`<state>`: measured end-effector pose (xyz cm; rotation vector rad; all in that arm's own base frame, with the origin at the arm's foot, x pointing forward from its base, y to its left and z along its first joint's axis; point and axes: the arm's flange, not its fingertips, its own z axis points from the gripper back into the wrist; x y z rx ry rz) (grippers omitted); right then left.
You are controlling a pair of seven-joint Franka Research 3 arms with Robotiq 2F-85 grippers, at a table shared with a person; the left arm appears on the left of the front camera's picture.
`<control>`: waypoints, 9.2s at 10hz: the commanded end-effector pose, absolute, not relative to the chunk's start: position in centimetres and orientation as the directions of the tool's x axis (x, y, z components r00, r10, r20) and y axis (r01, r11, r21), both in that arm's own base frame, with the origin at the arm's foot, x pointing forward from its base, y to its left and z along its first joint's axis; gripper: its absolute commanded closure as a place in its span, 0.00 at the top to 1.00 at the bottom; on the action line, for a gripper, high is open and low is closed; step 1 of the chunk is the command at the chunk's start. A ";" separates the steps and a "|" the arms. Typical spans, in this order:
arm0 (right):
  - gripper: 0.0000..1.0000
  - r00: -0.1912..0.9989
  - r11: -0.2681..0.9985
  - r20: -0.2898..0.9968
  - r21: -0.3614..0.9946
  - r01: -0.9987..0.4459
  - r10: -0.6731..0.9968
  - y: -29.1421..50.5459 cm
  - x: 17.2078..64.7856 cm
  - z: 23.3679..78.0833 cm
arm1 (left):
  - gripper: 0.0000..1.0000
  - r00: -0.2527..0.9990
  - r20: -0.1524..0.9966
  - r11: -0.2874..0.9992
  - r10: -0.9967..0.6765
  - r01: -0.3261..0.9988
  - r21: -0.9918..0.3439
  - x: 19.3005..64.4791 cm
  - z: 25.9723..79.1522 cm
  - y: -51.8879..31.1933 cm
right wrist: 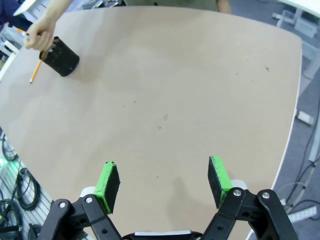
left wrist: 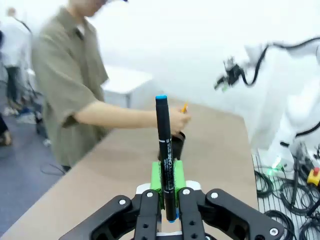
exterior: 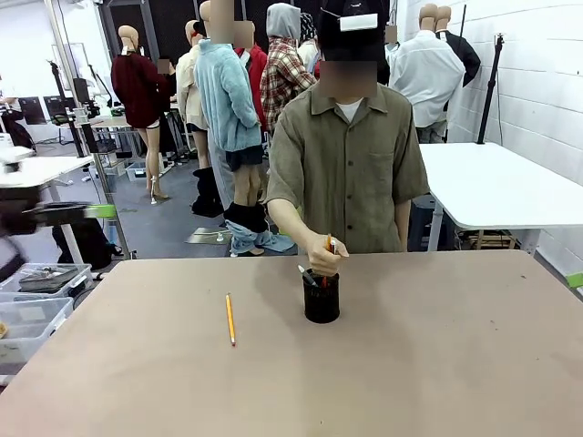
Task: Place the pens into the pen holder.
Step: Pick up a writing instrument from the table and place it into the Pen holder.
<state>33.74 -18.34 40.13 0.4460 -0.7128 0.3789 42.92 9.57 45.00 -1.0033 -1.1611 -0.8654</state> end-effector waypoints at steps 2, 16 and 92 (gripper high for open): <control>0.89 0.697 0.839 0.688 0.244 -0.486 0.203 -18.2 33.7 40.0 | 0.00 0.126 0.986 0.372 0.110 0.915 -0.158 41.4 42.1 12.5; 0.89 0.697 0.839 0.688 0.244 -0.486 0.203 -18.2 33.7 40.0 | 0.00 0.183 0.983 0.040 -0.016 0.982 -0.182 49.3 46.6 -8.5; 0.89 0.697 0.839 0.688 0.244 -0.486 0.203 -18.2 33.7 40.0 | 0.00 0.890 0.386 0.930 -0.241 0.326 -0.170 50.1 36.1 -22.7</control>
